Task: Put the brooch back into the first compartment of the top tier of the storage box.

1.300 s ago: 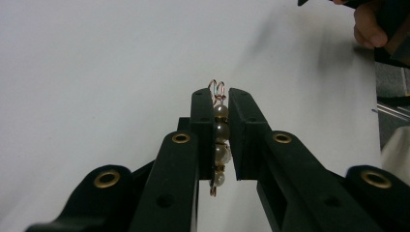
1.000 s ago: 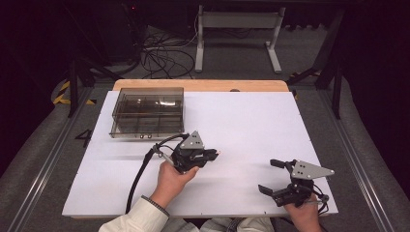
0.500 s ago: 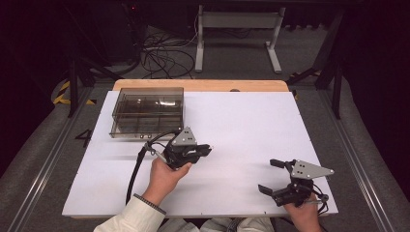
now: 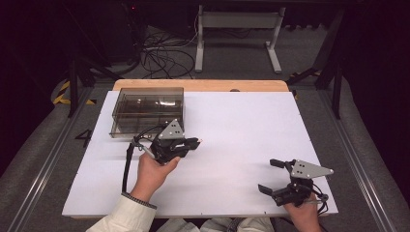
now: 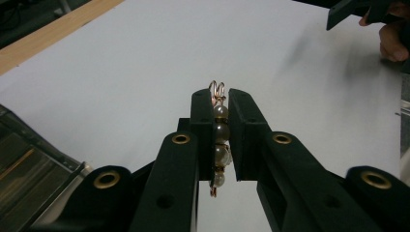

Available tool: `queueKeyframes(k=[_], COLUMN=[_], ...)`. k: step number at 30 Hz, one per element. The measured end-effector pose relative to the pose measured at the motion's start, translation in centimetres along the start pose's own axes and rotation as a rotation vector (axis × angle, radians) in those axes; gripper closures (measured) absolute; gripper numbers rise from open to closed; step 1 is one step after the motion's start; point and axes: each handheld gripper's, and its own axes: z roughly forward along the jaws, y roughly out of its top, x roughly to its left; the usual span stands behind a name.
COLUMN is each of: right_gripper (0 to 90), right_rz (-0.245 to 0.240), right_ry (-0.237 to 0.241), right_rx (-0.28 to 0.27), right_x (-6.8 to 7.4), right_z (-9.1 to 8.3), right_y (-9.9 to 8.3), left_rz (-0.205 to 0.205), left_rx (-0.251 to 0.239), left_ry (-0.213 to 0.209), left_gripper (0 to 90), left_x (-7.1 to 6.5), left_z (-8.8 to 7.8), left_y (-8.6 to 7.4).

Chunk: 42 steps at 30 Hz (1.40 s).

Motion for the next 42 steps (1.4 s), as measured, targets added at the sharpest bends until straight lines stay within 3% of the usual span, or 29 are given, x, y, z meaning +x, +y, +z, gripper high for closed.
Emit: queueKeyframes(k=[19, 30, 37, 42], right_gripper=[1.7, 1.7, 1.7, 1.7], right_rz=[-0.003, -0.002, -0.003, -0.003], right_ry=[0.002, 0.002, 0.001, 0.002], right_rx=[0.002, 0.005, 0.002, 0.003], right_x=[0.0, 0.0, 0.0, 0.0], right_z=[0.0, 0.0, 0.0, 0.0], right_y=[0.0, 0.0, 0.0, 0.0], left_rz=[-0.002, -0.026, -0.032, -0.062], left_rx=[-0.019, -0.032, -0.025, -0.040], left_ry=[0.074, 0.116, 0.181, 0.208], left_gripper=[82.1, 82.1, 82.1, 82.0], left_x=[1.4, 2.3, 3.0, 3.8], left_z=[-2.8, -4.5, -5.5, -6.5], left_y=[0.0, -0.3, -0.7, -1.3])
